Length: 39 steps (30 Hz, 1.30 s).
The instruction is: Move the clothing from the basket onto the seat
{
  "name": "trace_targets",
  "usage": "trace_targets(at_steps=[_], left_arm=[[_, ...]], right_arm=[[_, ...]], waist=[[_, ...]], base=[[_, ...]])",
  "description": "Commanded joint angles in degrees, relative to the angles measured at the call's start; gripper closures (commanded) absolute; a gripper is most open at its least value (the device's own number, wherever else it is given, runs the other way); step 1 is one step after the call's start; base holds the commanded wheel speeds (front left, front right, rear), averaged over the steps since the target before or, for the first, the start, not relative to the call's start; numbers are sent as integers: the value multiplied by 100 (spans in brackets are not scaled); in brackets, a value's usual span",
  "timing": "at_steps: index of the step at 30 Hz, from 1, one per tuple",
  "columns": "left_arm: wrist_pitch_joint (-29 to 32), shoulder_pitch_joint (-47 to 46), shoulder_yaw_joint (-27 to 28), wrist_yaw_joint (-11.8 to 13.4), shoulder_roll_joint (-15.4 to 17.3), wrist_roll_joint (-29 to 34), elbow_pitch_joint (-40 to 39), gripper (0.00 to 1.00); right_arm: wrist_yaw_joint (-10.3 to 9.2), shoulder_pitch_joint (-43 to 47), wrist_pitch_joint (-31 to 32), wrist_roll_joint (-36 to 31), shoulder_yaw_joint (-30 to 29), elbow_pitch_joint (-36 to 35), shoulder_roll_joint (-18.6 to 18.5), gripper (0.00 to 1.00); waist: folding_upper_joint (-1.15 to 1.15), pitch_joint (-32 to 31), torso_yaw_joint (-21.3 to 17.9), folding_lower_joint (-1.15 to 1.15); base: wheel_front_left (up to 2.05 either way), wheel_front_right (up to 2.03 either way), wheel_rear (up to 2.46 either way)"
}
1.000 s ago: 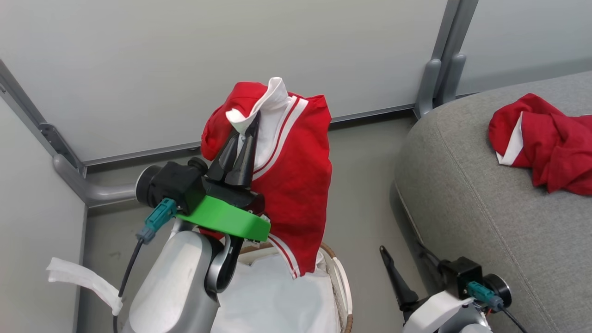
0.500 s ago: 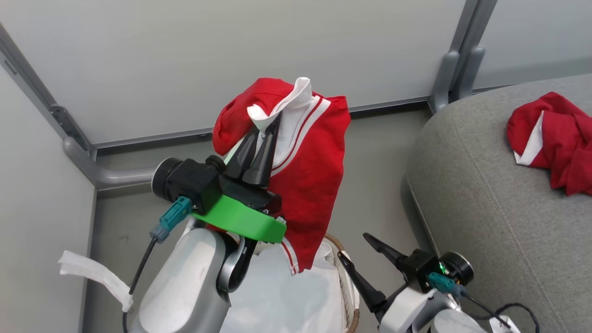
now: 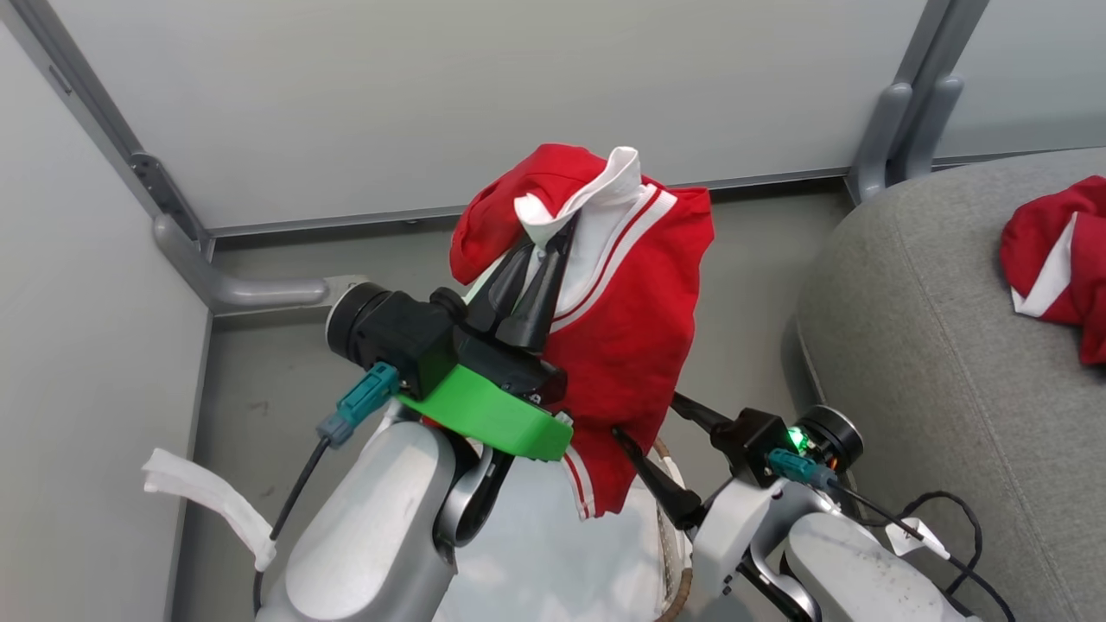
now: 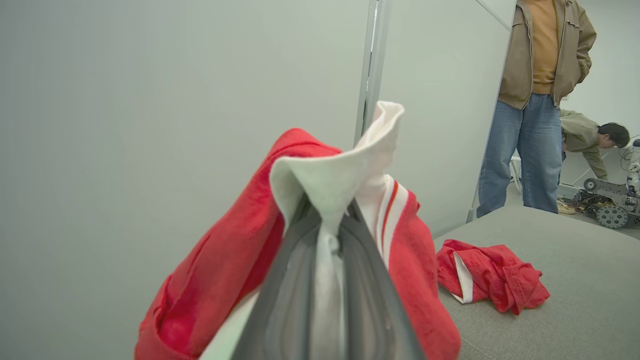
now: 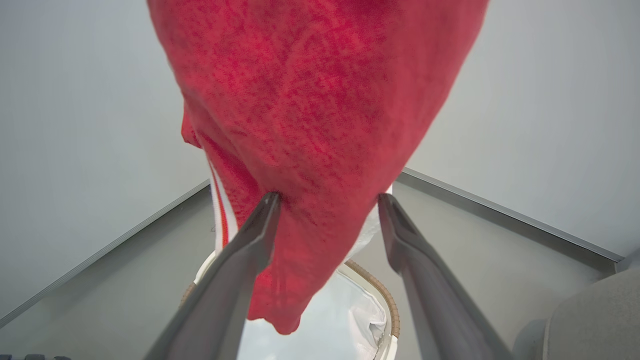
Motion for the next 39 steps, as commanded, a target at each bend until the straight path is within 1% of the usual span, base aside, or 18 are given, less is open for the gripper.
trace_targets(at_steps=[1, 8, 18, 19, 20, 21, 22, 39], left_arm=[[-7, -126, -33, 32, 8, -45, -10, 100], [-7, -249, -290, 94, 6, -193, -40, 100], [-7, -343, -576, 165, 7, -302, -63, 100], [-7, -346, -598, 170, 7, -305, -54, 100], [-7, -351, -613, 173, 7, -313, -46, 100], [-7, -356, -625, 178, 7, -326, -39, 100], [-7, -360, -631, 173, 7, -334, -32, 100], [-7, -243, -596, 193, 7, -307, 62, 100]], right_arm=[[-7, -90, -3, -6, 18, 69, 30, 0], [-7, -369, -3, -47, 220, 369, 140, 0], [-7, -622, -3, -104, 192, 666, 319, 0], [-7, -639, -3, -108, 179, 674, 336, 4], [-7, -640, -3, -108, 169, 676, 345, 37], [-7, -633, -3, -98, 158, 680, 354, 75], [-7, -631, -3, -90, 149, 674, 364, 100], [-7, -417, -3, 13, 95, 452, 342, 100]], waist=[[0, 45, 77, 0], [0, 113, 259, 0], [0, 160, 413, 0], [0, 164, 423, 0], [0, 166, 428, 0], [0, 165, 433, 0], [0, 166, 435, 0], [0, 97, 334, 0]], base=[[0, 0, 0], [0, 0, 0], [0, 0, 0], [0, 0, 0], [0, 0, 0], [0, 0, 0], [0, 0, 0], [0, 0, 0]])
